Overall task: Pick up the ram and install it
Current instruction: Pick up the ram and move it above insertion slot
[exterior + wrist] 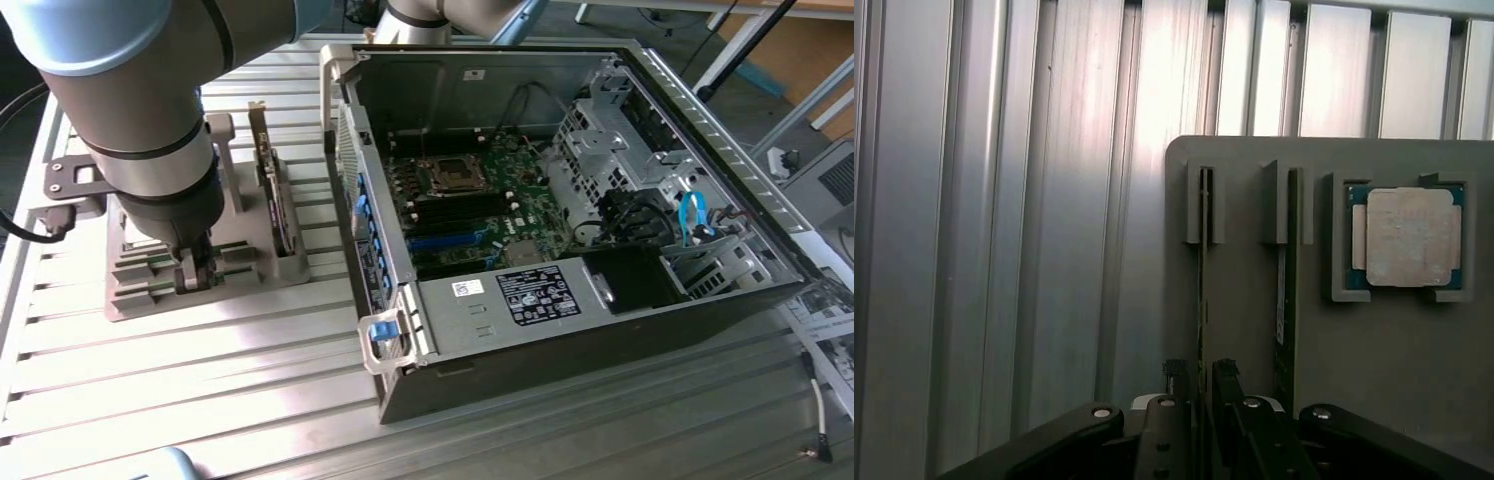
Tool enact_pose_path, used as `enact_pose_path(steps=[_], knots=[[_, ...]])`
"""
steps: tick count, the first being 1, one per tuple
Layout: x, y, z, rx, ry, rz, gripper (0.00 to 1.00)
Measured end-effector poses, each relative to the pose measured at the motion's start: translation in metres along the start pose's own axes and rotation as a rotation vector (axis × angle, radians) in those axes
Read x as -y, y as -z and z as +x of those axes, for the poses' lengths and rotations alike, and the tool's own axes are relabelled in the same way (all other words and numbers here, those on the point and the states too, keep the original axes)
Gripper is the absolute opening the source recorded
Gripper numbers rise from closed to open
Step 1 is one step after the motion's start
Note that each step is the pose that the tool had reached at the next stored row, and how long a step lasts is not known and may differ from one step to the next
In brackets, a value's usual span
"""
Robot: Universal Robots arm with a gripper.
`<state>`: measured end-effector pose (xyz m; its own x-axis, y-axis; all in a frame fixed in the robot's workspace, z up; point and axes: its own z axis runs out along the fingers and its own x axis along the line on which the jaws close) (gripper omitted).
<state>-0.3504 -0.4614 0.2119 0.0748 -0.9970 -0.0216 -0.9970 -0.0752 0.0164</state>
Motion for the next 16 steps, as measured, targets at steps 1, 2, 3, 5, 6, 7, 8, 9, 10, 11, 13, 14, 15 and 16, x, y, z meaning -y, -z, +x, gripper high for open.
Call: enact_pose_path(steps=[1, 2, 3, 5, 6, 7, 8, 9, 10, 11, 13, 14, 15, 16], knots=[[0.0000, 0.0000, 0.0000, 0.0000, -0.003, 0.0001, 0.24], [0.0000, 0.0000, 0.0000, 0.0001, -0.005, 0.0001, 0.24], [0.0000, 0.0000, 0.0000, 0.0001, -0.006, 0.0001, 0.24], [0.0000, 0.0000, 0.0000, 0.0001, -0.006, 0.0002, 0.24], [0.0000, 0.0000, 0.0000, 0.0001, -0.006, 0.0001, 0.24], [0.0001, -0.0001, -0.0001, 0.0002, -0.006, 0.0003, 0.24], [0.0002, -0.0001, -0.0003, 0.0003, -0.006, 0.0004, 0.24], [0.0002, -0.0001, -0.0006, 0.0002, -0.006, 0.0003, 0.24], [0.0001, -0.0001, -0.0008, 0.0002, -0.006, 0.0002, 0.24], [0.0001, -0.0001, -0.0011, 0.0002, -0.006, 0.0002, 0.24], [0.0001, -0.0001, -0.0013, 0.0001, -0.006, 0.0002, 0.24], [0.0001, 0.0000, -0.0014, 0.0001, -0.006, 0.0001, 0.24], [0.0001, 0.0000, -0.0014, 0.0001, -0.006, 0.0001, 0.24], [0.0001, -0.0001, -0.0014, 0.0001, -0.006, 0.0001, 0.24]])
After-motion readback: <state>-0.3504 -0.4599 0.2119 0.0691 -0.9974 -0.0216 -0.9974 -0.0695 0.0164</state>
